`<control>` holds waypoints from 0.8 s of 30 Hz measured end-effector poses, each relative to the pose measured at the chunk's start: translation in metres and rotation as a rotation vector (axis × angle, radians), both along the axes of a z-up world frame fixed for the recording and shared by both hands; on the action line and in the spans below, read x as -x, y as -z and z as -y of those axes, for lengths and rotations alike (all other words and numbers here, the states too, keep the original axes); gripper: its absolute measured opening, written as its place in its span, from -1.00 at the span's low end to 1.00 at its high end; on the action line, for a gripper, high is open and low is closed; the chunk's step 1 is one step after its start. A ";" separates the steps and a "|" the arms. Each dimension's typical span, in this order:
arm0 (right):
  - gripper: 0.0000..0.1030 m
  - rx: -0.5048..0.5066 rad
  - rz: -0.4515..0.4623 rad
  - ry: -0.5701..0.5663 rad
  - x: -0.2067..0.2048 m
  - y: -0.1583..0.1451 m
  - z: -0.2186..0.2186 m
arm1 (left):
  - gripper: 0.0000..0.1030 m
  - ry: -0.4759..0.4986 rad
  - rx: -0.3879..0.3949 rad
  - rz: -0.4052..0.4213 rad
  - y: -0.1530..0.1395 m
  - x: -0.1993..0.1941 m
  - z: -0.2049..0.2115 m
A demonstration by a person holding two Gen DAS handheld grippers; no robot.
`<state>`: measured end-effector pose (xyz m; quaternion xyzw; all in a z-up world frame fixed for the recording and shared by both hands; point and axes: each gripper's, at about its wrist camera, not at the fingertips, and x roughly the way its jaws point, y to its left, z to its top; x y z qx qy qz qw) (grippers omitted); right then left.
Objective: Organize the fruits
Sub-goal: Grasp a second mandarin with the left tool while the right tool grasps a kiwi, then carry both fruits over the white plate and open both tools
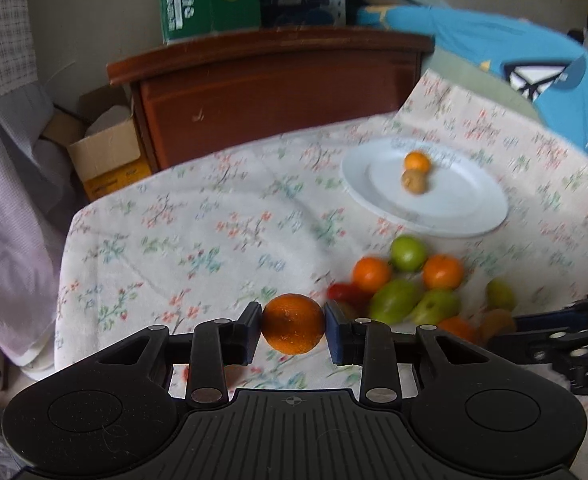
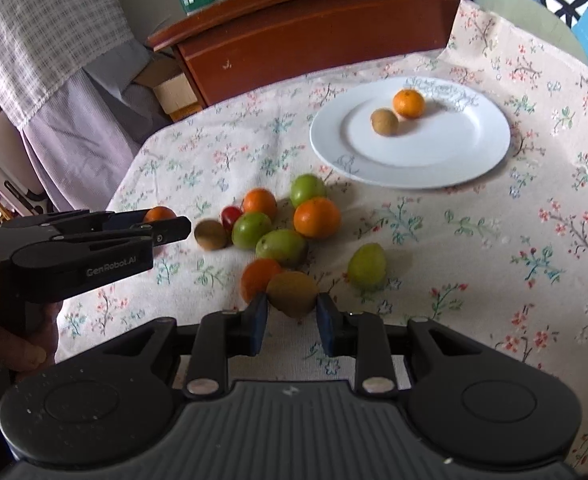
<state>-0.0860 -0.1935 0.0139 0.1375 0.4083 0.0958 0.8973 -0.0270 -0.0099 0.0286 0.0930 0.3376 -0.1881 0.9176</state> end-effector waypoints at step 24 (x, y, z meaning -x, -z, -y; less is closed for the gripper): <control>-0.48 -0.011 0.106 0.094 -0.048 -0.052 0.055 | -0.40 0.147 0.158 -0.024 -0.047 -0.031 0.061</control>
